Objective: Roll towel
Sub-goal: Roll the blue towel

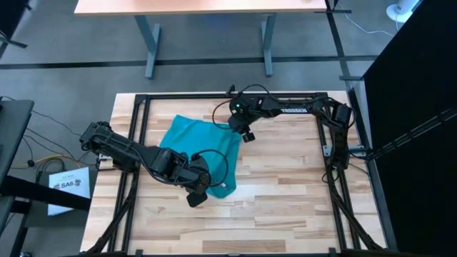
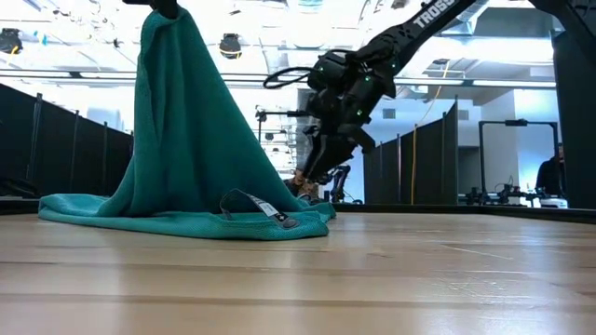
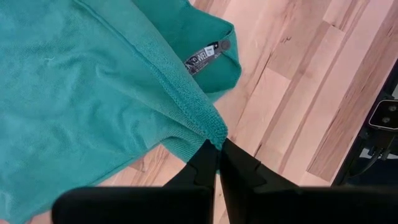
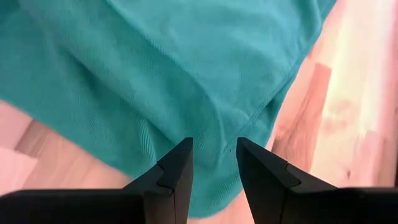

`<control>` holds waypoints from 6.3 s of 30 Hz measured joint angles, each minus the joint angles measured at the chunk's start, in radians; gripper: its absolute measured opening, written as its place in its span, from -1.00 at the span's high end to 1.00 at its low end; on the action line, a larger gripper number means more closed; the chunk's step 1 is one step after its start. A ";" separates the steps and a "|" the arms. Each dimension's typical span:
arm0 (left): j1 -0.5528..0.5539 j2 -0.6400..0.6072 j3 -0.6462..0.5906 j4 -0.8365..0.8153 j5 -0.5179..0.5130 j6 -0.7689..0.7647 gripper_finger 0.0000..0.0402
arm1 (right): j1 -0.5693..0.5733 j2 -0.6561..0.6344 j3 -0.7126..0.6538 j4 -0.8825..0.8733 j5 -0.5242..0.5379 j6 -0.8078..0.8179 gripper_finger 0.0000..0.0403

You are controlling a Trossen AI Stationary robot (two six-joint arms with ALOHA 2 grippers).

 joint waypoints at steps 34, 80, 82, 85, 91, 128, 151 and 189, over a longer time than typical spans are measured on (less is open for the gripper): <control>0.005 -0.001 0.000 0.004 0.008 0.021 1.00 | -0.047 0.191 0.210 -0.181 -0.091 0.020 0.45; 0.008 0.000 0.000 0.003 -0.005 0.048 1.00 | -0.100 0.045 0.215 -0.273 -0.166 0.059 1.00; 0.013 0.000 0.000 0.006 -0.006 0.048 1.00 | -0.124 -0.012 0.215 -0.280 -0.169 0.060 1.00; 0.021 0.000 0.000 0.009 -0.014 0.052 1.00 | -0.149 -0.084 0.215 -0.308 -0.173 0.060 1.00; 0.029 -0.019 0.017 -0.015 -0.097 0.051 1.00 | -0.173 -0.195 0.208 -0.363 -0.190 0.068 1.00; 0.403 -0.472 0.153 -0.210 -0.145 0.485 1.00 | -0.255 -0.523 0.220 -0.217 -0.125 0.270 1.00; 0.623 -0.332 0.676 -0.232 -0.124 0.826 1.00 | -0.392 -0.524 0.585 -0.302 -0.092 0.329 1.00; 1.365 -0.226 0.743 0.399 0.491 1.007 1.00 | -0.557 -0.520 0.589 0.072 -0.061 0.372 1.00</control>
